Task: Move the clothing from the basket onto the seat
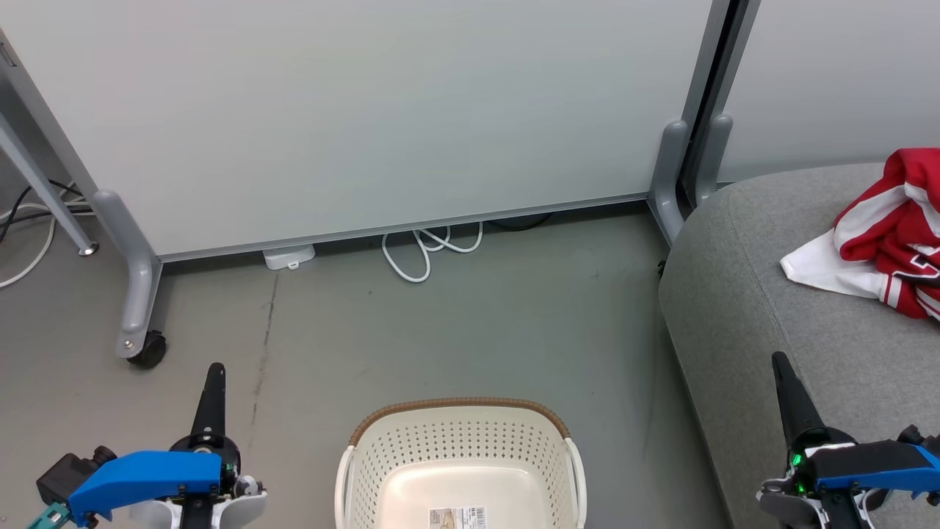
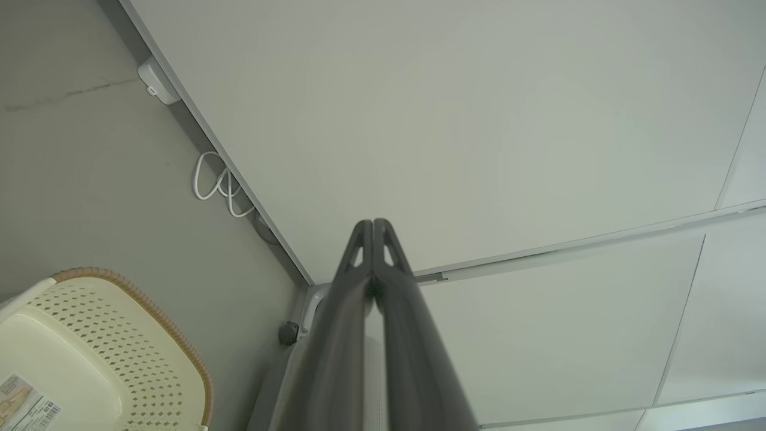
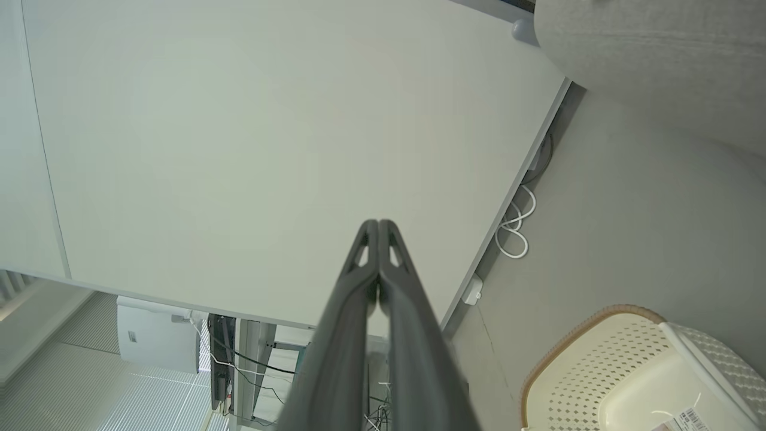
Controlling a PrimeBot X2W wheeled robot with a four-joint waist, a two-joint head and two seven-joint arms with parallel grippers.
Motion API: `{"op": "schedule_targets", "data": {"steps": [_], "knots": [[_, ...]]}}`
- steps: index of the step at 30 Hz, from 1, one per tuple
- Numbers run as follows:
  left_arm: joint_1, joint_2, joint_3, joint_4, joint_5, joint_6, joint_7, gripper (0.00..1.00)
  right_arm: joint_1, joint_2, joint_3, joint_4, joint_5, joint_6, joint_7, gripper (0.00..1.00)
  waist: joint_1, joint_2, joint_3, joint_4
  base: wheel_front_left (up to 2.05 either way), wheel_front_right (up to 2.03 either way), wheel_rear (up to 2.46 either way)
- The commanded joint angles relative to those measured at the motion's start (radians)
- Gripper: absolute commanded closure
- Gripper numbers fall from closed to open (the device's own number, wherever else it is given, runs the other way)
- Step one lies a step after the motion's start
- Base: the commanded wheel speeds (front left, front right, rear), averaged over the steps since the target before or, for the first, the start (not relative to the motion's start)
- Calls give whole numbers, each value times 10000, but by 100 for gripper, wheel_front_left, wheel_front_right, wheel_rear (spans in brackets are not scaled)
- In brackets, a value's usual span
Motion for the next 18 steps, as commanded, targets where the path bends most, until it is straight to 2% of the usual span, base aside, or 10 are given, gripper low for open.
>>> {"op": "schedule_targets", "data": {"steps": [1, 18], "knots": [[-240, 50, 96, -94, -226, -69, 68, 100, -218, -42, -28, -81, 231, 5, 61, 100, 0, 0, 2, -4, 0, 0, 0], [-337, 32, 270, -121, -1525, -81, 431, 100, -279, -45, -95, -91, 1559, 7, 413, 100, 0, 0, 24, -51, 0, 0, 0]]}}
